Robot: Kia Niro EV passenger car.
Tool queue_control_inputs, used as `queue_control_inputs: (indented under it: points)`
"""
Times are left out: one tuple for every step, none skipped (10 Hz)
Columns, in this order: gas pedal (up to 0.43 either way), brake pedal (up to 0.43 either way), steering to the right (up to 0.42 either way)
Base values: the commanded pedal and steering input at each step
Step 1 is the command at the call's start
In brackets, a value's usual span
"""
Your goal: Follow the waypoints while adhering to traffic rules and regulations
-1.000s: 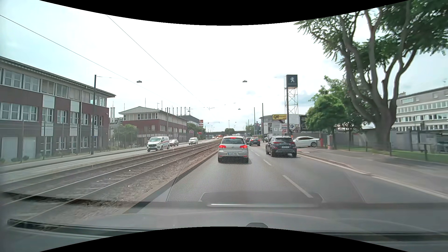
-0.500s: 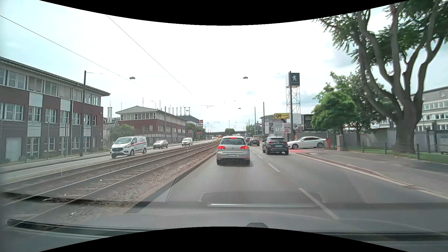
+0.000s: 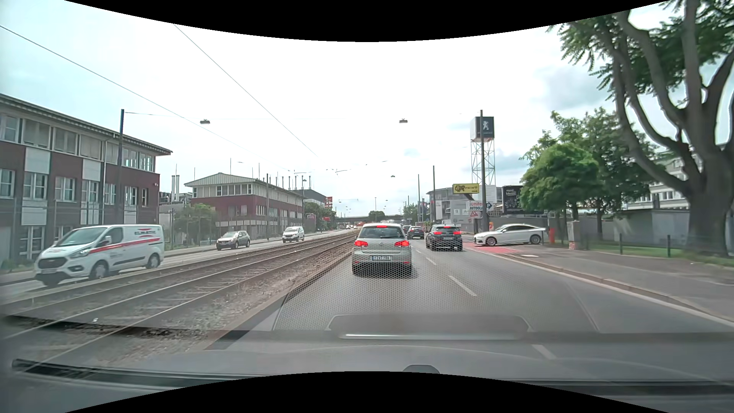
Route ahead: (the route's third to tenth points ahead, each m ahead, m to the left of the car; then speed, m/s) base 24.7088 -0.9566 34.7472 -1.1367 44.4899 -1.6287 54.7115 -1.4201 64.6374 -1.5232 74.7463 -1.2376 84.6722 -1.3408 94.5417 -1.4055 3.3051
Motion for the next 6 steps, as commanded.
queue_control_inputs:
  points:
    - [0.0,0.165,-0.007]
    - [0.0,0.165,-0.007]
    - [0.0,0.165,-0.007]
    - [0.0,0.165,-0.006]
    - [0.0,0.165,-0.007]
    - [0.0,0.165,-0.007]
